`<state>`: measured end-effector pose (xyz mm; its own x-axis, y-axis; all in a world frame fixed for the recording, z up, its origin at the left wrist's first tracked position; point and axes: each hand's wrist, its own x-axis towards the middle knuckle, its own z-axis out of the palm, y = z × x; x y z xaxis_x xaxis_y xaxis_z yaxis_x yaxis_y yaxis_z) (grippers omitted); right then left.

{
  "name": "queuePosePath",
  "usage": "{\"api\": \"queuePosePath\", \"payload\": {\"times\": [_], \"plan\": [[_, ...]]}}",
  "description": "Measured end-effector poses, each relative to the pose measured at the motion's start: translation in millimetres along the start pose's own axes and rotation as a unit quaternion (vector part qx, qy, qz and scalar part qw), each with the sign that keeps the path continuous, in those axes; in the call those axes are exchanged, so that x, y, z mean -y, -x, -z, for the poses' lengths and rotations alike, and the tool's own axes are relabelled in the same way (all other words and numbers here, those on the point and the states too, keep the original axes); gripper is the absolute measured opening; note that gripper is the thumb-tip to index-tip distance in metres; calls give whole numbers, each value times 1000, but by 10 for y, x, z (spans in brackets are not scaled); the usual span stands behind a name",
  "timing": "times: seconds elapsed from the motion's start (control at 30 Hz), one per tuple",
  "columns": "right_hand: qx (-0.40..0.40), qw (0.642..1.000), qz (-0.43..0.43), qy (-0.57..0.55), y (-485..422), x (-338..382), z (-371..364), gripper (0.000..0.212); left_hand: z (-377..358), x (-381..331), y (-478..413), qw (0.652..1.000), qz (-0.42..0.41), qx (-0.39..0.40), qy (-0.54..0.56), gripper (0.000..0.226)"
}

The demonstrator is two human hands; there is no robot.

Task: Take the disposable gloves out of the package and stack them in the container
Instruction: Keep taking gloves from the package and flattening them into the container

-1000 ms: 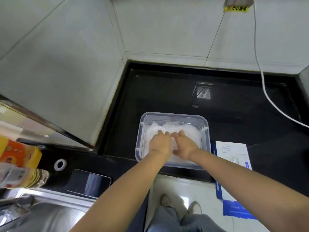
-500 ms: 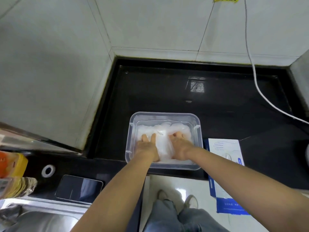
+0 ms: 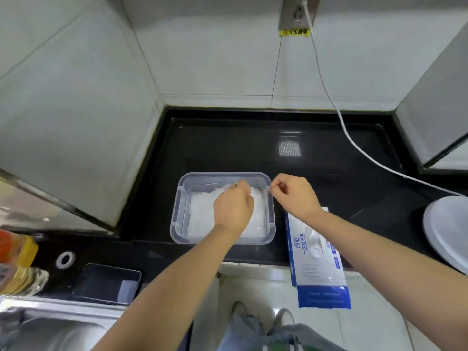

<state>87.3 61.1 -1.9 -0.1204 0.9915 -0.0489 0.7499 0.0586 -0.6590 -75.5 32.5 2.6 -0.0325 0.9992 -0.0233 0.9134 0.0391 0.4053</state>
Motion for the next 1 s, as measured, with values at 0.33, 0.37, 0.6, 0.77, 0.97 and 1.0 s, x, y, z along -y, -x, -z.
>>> {"api": "queuePosePath", "payload": {"times": [0.33,0.37,0.6,0.77,0.97,1.0], "plan": [[191,953,-125,199,710,-848,191,19,-714,-916,512,976,-75,194,61,25],[207,948,-120,208,758,-892,154,24,-806,-916,534,973,-66,214,55,29],[167,953,-111,227,898,-1017,-66,27,-1071,-848,643,954,-15,295,44,63],[137,975,-151,91,877,-1098,-47,12,-1143,-812,664,956,-12,290,41,83],[105,967,-135,-187,831,-1158,238,13,-1195,-835,653,959,-10,282,38,81],[89,954,-146,-247,812,-1145,285,13,-1198,-838,660,959,-10,281,35,78]]}}
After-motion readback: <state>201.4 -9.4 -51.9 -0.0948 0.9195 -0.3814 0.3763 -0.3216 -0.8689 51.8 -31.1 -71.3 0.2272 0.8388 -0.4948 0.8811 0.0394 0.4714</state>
